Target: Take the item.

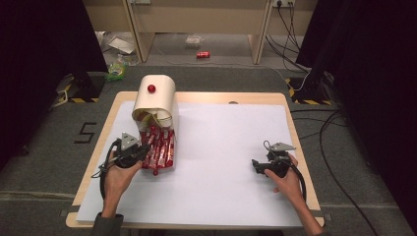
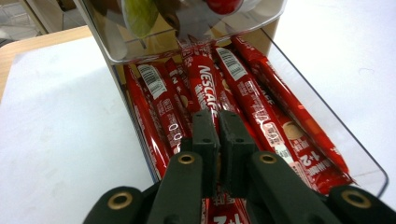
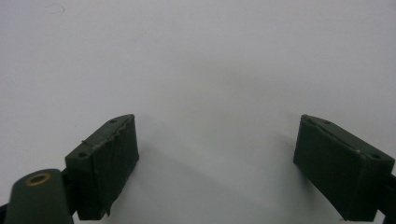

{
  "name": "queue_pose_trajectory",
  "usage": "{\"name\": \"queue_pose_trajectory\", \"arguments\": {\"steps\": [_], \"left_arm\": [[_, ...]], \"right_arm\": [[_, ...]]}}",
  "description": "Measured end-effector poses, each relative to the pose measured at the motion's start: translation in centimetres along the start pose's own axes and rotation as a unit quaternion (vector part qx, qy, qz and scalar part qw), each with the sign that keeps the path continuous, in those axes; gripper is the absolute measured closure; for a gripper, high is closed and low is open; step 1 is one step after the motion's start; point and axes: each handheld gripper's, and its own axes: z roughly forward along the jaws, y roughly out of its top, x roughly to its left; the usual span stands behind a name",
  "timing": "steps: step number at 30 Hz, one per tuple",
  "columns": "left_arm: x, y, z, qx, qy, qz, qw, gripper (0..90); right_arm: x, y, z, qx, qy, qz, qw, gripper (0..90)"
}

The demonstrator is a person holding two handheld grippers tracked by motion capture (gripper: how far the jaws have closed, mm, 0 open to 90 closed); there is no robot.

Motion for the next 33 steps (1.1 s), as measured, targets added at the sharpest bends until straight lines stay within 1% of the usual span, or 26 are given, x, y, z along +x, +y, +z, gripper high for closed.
{"name": "queue_pose_trajectory", "arguments": {"steps": [3, 8, 9, 14, 16, 20, 27, 33], "left_arm": [[0.0, -0.1, -0.6, 0.001, -0.003, 0.002, 1.0, 85.4], [0.4, -0.4, -1.0, 0.004, 0.001, 0.002, 1.0, 85.4], [0.4, -0.4, -1.1, 0.006, 0.0, 0.004, 1.0, 85.4], [0.5, -0.7, -1.9, 0.006, -0.004, 0.004, 1.0, 85.4], [0.5, -0.9, -2.3, 0.01, -0.005, 0.007, 0.9999, 85.4], [0.7, -1.4, -2.7, 0.009, -0.002, 0.005, 0.9999, 85.4], [1.1, -1.7, -4.1, 0.008, 0.001, 0.004, 1.0, 85.4], [1.9, -2.1, -5.0, 0.004, 0.009, -0.005, 0.9999, 85.4]], "right_arm": [[0.0, 0.0, 0.0, 0.0, 0.0, 0.0, 1.0, 14.0], [0.0, 0.0, 0.0, 0.001, 0.001, 0.0, 1.0, 14.0], [0.0, 0.0, 0.0, 0.0, 0.0, 0.0, 1.0, 14.0], [0.0, 0.0, 0.0, 0.001, 0.001, 0.0, 1.0, 14.0], [0.0, 0.0, 0.0, 0.001, 0.001, 0.0, 1.0, 14.0], [0.0, 0.0, 0.0, 0.001, 0.001, 0.0, 1.0, 14.0], [0.0, 0.0, 0.0, 0.001, 0.001, 0.0, 1.0, 14.0], [0.0, 0.0, 0.0, 0.001, 0.001, 0.0, 1.0, 14.0]]}}
